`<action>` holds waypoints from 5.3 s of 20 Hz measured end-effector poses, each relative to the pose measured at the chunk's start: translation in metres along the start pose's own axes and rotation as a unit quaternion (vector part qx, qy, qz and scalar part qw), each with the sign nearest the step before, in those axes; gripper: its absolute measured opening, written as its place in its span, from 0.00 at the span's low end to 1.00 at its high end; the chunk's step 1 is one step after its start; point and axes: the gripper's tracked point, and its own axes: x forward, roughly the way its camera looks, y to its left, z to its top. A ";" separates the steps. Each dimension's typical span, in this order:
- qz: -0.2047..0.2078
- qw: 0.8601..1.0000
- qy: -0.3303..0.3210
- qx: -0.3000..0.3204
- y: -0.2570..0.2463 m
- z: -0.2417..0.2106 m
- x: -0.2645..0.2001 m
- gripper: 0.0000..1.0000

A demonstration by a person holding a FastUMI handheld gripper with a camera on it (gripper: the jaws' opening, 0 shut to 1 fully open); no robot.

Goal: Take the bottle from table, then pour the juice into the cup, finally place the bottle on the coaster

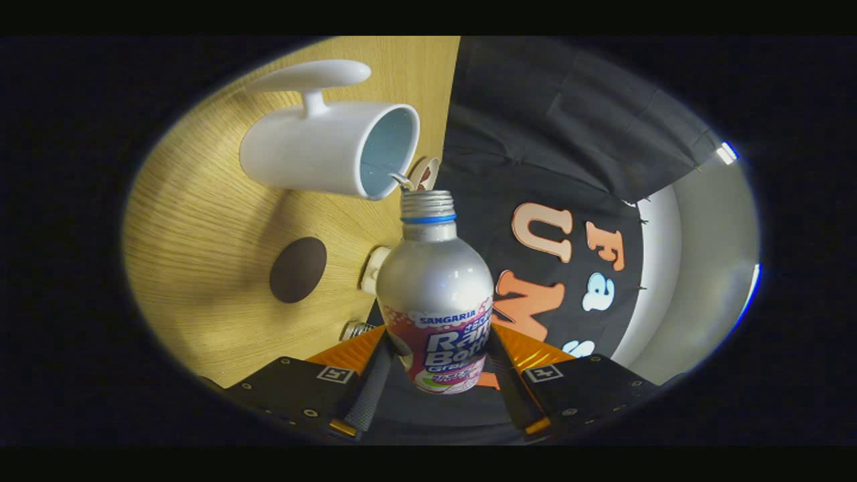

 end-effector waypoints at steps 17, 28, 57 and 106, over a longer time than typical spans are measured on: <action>-0.014 0.999 -0.016 -0.031 -0.007 0.004 0.002 0.77; -0.011 0.999 -0.026 -0.045 -0.009 0.006 0.003 0.77; 0.093 0.881 0.004 0.465 0.007 0.000 0.021 0.78; 0.091 0.597 0.046 0.796 0.025 -0.026 0.033 0.96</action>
